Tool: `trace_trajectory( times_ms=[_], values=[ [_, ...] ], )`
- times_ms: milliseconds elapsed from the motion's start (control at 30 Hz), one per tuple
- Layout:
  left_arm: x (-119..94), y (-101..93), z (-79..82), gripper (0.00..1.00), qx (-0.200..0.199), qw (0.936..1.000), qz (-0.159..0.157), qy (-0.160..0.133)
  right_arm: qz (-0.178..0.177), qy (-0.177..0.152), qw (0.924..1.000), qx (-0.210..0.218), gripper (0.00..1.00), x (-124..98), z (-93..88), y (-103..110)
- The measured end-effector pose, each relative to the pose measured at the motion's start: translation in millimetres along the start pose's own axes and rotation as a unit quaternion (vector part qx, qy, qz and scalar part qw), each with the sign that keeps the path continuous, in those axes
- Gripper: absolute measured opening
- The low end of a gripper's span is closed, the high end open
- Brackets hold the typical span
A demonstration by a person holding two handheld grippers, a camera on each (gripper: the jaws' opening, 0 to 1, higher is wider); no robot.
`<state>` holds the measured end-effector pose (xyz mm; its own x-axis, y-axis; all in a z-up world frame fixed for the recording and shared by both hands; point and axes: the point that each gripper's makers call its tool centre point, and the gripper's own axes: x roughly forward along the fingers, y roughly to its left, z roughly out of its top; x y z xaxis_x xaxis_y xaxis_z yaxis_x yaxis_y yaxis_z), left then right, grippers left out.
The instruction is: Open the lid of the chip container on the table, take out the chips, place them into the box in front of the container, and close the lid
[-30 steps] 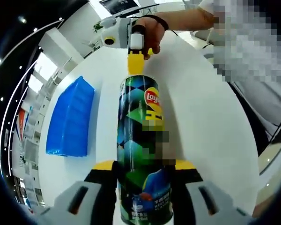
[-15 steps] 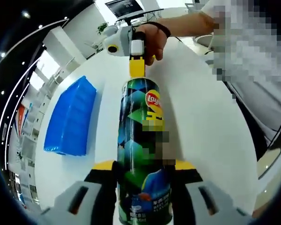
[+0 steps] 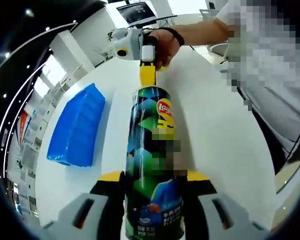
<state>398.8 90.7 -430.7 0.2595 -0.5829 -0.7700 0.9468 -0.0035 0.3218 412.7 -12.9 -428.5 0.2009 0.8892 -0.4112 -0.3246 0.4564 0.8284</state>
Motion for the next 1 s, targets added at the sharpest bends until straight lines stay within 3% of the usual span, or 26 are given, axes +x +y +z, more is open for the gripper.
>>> trace_trajectory(
  times_ms=[133,233,567,1000],
  values=[
    [-0.8,1.1,0.8,0.46,-0.012,0.9997,0.004,-0.019,-0.010,0.000,0.9999,-0.004,0.00,-3.7,5.0,-5.4],
    [-0.8,1.5,3.9,0.46,-0.003,0.9984,0.009,-0.055,-0.014,-0.002,0.9999,-0.007,0.00,-4.3,6.4,-7.0],
    [-5.2,3.4,5.1,0.46,-0.051,0.9917,0.009,-0.118,-0.014,-0.004,0.9999,-0.003,0.00,-3.9,6.3,-7.4],
    [-6.2,4.9,6.0,0.45,-0.052,0.9888,0.017,-0.139,-0.063,0.021,0.9970,-0.040,0.00,-6.9,4.9,-6.0]
  ],
)
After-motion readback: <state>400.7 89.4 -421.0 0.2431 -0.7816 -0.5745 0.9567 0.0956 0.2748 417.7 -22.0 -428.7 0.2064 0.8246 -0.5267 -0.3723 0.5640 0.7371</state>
